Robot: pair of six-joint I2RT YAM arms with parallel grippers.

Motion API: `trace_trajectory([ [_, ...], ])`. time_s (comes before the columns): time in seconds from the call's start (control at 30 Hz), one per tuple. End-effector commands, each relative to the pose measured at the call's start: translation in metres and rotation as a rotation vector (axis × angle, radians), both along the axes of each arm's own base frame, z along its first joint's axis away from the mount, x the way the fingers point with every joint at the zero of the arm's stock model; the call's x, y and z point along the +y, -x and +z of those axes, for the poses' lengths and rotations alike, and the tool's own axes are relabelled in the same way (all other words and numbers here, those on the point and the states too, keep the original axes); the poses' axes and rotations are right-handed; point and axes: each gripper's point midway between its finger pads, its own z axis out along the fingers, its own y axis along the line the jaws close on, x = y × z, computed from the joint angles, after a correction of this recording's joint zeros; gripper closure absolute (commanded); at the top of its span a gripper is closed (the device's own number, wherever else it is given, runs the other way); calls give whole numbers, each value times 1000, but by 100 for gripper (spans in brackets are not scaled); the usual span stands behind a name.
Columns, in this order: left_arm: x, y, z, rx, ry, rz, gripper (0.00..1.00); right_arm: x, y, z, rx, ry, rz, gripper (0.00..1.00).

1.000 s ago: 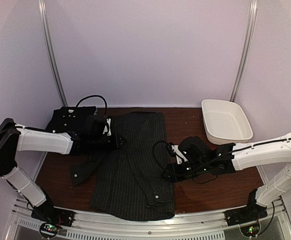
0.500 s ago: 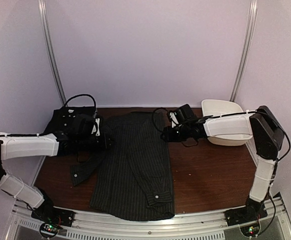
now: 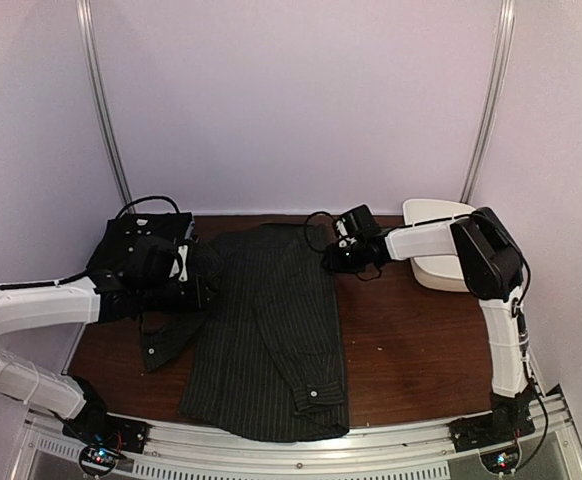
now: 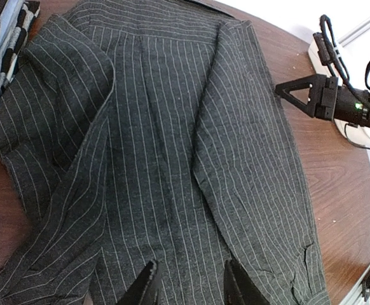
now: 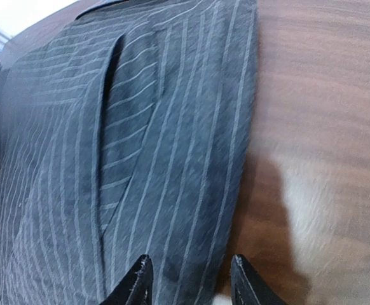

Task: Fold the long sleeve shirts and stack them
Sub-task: Move the 1/3-folded shirt to the center of the board.

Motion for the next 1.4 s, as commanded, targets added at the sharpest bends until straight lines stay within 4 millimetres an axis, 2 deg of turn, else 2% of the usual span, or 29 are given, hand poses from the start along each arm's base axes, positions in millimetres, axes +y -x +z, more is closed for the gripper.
trace_trajectory([
  [0.0,2,3,5,-4,29,4,65,-4,-22,-5,-5,0,-16,57],
  [0.23,2,7,4,10,34,-6,66,-3,-35,-19,5,12,-28,59],
  [0.47,0,18,-11,63,42,-30,67,-6,-38,-35,23,56,-42,80],
  [0.7,-13,37,-32,123,20,-80,67,-23,-46,-31,5,141,-56,100],
  [0.8,-20,50,-45,150,-11,-113,68,-33,-49,-30,4,166,-57,100],
  [1.03,-40,85,-93,256,-137,-159,69,-56,-56,-31,-3,236,-39,100],
  [1.2,-59,101,-110,307,-196,-176,70,-77,-61,-29,-14,294,-33,100],
  [1.37,-80,121,-121,349,-249,-211,70,-108,-68,-32,-11,357,-55,100],
])
